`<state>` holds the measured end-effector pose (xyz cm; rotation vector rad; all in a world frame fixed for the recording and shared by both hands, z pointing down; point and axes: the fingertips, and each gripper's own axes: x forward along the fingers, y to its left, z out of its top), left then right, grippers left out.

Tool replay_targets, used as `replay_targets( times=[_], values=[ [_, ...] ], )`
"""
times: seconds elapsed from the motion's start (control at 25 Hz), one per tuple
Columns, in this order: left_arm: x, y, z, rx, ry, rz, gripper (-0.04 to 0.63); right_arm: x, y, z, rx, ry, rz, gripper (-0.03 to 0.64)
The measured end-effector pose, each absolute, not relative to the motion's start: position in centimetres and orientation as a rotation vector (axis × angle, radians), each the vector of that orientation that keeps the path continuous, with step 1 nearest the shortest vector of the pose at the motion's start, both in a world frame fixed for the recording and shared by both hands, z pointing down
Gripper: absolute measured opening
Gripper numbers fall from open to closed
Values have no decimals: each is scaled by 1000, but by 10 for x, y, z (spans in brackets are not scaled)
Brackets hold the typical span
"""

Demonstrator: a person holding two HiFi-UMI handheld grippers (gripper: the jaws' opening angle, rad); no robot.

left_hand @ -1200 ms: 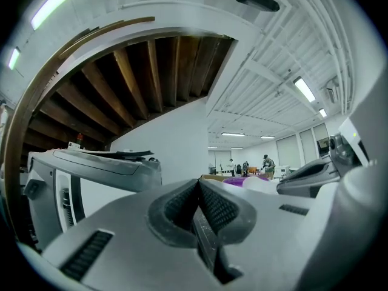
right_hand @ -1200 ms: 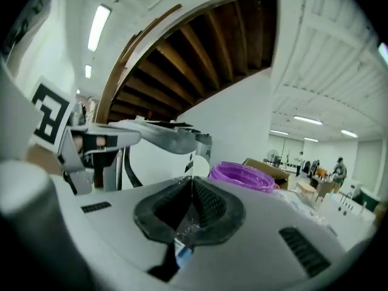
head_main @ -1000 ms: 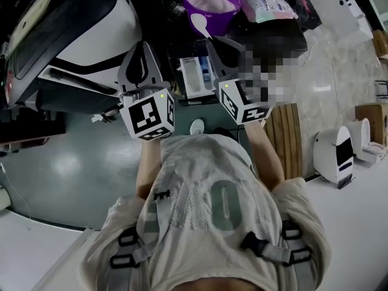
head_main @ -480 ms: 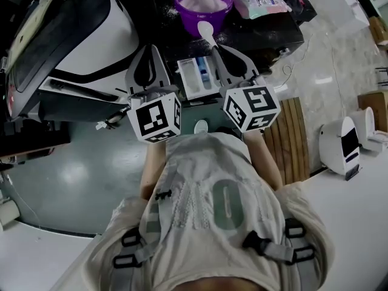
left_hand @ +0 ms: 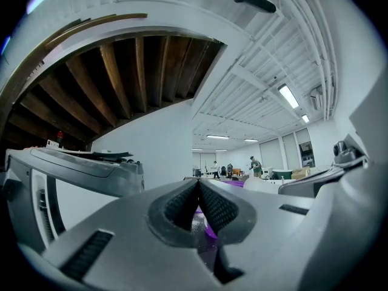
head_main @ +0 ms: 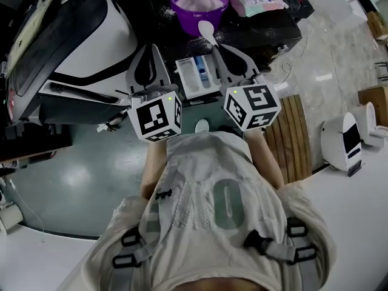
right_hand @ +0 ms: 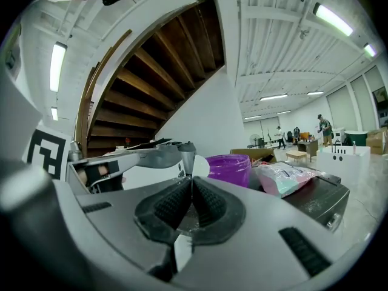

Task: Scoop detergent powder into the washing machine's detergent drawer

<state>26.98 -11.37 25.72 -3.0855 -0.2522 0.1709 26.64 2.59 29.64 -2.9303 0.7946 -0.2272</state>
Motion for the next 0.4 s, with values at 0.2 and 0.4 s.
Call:
replay_targets(
  times=[0.2, 0.4],
  values=[
    [269, -112, 257, -3084, -258, 172, 21, 265, 27, 295, -2941, 796, -223, 11],
    [267, -112, 259, -3087, -255, 169, 20, 264, 29, 294, -2949, 788, -216, 11]
  ],
)
